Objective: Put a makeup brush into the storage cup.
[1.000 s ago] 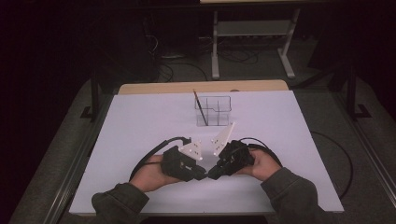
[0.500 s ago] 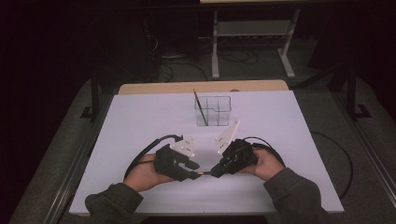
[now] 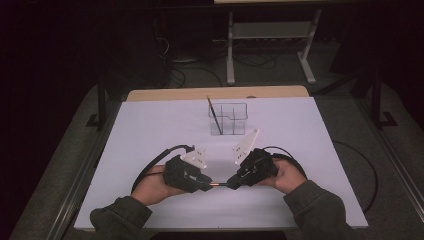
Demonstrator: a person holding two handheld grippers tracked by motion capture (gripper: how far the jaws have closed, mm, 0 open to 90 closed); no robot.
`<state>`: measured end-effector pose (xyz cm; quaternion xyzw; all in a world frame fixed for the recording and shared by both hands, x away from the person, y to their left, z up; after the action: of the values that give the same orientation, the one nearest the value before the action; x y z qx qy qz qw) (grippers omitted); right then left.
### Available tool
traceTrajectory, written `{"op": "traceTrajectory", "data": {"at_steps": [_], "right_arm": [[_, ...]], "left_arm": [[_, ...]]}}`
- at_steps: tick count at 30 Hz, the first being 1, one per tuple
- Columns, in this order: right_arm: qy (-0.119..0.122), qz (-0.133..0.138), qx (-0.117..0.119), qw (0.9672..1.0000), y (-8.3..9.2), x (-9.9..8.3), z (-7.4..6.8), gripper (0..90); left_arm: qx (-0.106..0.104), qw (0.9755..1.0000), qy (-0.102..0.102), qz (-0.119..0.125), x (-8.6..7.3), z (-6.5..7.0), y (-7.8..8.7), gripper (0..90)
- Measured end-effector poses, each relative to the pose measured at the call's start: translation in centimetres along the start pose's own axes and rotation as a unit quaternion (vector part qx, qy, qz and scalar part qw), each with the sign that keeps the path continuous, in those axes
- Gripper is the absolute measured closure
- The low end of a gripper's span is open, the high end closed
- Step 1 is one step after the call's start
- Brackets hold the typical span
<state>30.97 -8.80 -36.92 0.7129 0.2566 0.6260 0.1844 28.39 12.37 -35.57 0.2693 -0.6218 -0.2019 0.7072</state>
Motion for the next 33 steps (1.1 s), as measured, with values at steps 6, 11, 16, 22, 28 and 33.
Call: {"op": "traceTrajectory", "data": {"at_steps": [6,11,16,22,28,33], "right_arm": [[0.001,-0.001,0.000,1.0000,0.0,0.0,0.0,82.9],[0.001,-0.003,0.003,1.0000,-0.1,0.0,0.0,82.7],[0.005,-0.006,0.002,1.0000,-0.2,-0.1,0.0,81.0],[0.004,-0.012,0.004,0.9999,-0.7,0.0,0.0,74.7],[0.006,-0.018,0.007,0.9998,-1.1,0.6,0.0,71.7],[0.008,-0.019,0.010,0.9997,-1.4,1.2,-0.1,73.1]], "left_arm": [[-0.004,1.0000,-0.001,0.000,0.0,0.0,0.0,80.5],[-0.005,0.9999,-0.009,-0.007,0.1,0.1,0.0,81.8],[-0.005,0.9999,-0.012,-0.011,0.3,0.2,0.0,82.1],[-0.007,0.9997,-0.019,-0.016,0.5,0.2,0.0,82.4],[-0.008,0.9993,-0.027,-0.026,0.6,0.2,-0.2,82.4],[-0.008,0.9992,-0.029,-0.027,0.8,0.4,-0.4,82.4]]}}
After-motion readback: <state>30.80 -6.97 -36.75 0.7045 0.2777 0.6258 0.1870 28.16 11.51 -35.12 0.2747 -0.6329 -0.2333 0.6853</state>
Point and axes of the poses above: each handheld gripper's, and its own axes: y roughly backward along the jaws, x roughly out of its top, z roughly to its right, the point moved 1 cm from there along -y, roughly forward along the jaws, and after that the axes turned 14 degrees about z, right-handed, at the moved point
